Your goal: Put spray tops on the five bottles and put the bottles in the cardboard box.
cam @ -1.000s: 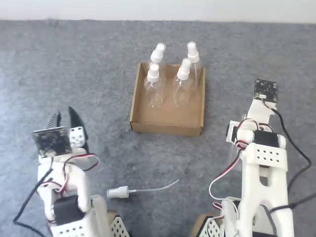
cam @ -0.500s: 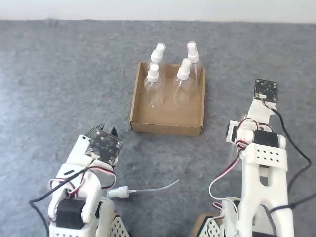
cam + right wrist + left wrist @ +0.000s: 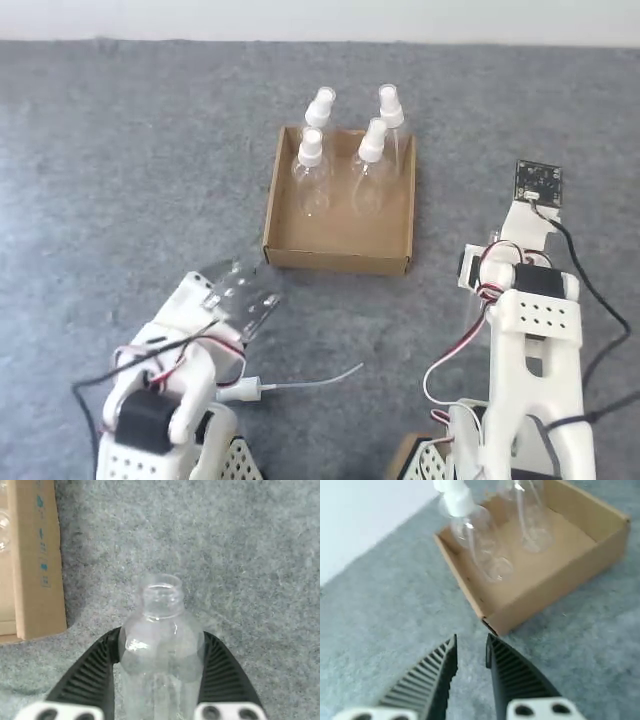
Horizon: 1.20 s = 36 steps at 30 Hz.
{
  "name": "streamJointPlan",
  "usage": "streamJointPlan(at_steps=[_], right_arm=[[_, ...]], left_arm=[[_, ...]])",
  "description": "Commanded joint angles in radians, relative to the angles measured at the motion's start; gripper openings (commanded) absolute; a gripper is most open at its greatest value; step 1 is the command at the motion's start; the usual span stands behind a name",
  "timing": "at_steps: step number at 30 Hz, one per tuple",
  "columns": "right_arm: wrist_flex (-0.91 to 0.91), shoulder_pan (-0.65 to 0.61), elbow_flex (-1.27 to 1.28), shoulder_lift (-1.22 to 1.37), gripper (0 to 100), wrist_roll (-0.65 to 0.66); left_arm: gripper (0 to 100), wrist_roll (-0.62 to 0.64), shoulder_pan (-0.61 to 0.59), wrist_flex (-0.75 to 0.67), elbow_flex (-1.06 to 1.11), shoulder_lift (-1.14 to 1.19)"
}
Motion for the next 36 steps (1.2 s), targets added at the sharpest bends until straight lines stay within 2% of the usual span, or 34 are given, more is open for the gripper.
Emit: streamJointPlan(at_steps=[1,8,11,15,20,26,36], right_arm=[[-0.024,0.012,-0.014,-0.048,5.2,-0.002],[-0.024,0.012,-0.014,-0.045,5.2,-0.002],[-0.024,0.012,-0.014,-0.045,5.2,-0.002],[-0.024,0.012,-0.014,-0.044,5.2,-0.002],[-0.024,0.012,-0.014,-0.044,5.2,-0.002],[-0.036,0.012,-0.011,-0.042,5.2,-0.002],[-0.105,0.012,0.032,-0.042,5.2,-0.002]], left_arm=[[9,-0.028,0.081,0.028,-0.133,0.265],[10,-0.127,0.147,0.16,-0.272,0.542],[14,-0.184,0.15,0.203,-0.305,0.624],[15,-0.293,0.152,0.216,-0.311,0.723],[15,-0.362,0.206,0.227,-0.305,0.859],[14,-0.374,0.307,0.252,-0.312,0.968],[14,-0.379,0.382,0.247,-0.303,0.982]])
